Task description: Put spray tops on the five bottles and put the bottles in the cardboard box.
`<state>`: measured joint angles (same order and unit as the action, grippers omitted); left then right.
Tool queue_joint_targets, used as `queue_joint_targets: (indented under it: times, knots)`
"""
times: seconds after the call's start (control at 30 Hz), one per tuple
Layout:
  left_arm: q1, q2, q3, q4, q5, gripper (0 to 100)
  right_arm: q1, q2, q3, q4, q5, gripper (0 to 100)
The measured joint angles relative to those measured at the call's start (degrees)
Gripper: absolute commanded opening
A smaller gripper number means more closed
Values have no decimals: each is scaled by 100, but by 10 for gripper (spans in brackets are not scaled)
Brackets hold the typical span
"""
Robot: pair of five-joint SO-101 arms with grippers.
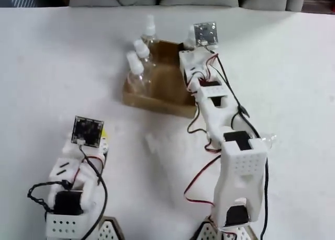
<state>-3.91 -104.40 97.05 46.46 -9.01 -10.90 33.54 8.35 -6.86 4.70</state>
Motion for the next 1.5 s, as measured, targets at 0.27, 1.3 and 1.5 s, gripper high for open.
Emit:
queue_joint_targets:
  times: [0.27, 1.3, 1.5]
  knots:
    - [0, 0, 0, 0, 0, 21, 0, 0, 0, 53, 0, 156]
    - [-18, -9, 0, -9, 0, 21, -9, 132, 114, 246, 53, 307]
    - [-18, -9, 0, -9, 0, 21, -9, 114, 114, 246, 44, 307]
